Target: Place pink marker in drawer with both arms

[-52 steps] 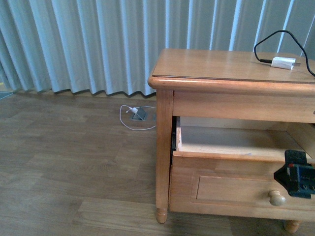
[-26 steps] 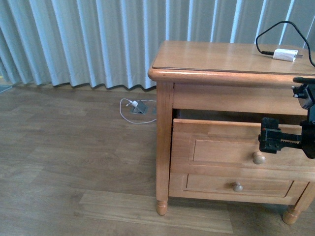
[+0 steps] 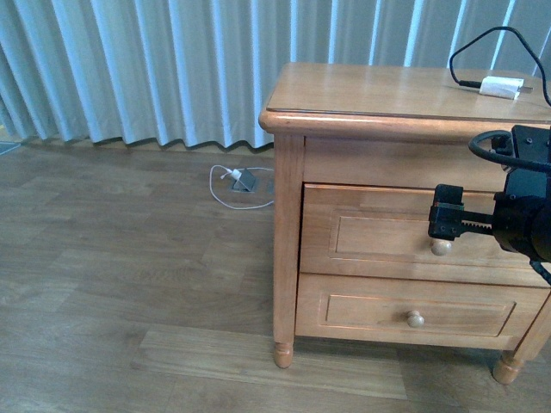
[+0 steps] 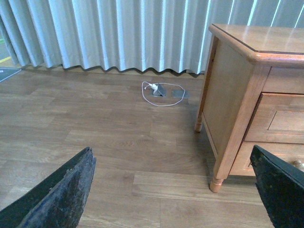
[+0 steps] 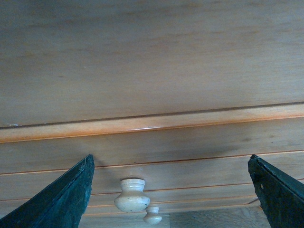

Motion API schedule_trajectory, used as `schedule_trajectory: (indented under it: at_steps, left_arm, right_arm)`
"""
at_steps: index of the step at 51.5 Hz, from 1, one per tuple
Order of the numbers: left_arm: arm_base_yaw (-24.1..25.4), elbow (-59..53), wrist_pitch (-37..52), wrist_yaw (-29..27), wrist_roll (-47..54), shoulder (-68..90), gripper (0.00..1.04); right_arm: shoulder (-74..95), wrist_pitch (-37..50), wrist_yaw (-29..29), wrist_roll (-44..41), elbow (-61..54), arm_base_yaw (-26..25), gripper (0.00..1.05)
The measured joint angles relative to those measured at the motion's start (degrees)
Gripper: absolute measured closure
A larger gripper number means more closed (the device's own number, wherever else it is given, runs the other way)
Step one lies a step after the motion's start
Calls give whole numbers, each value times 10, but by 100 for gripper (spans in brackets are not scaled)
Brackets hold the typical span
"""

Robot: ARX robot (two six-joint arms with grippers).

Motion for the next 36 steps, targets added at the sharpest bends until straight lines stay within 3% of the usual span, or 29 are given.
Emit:
schedule_trajectory:
  at_steps: [19,36]
  left_arm:
    - [0,0,0,0,0,0,6]
    - [0,0,0,0,0,0,6]
  right_arm:
    - [4,-7,-8,-6,1,-4,8]
    - [-87,-93,-59,-7,-55,4,8]
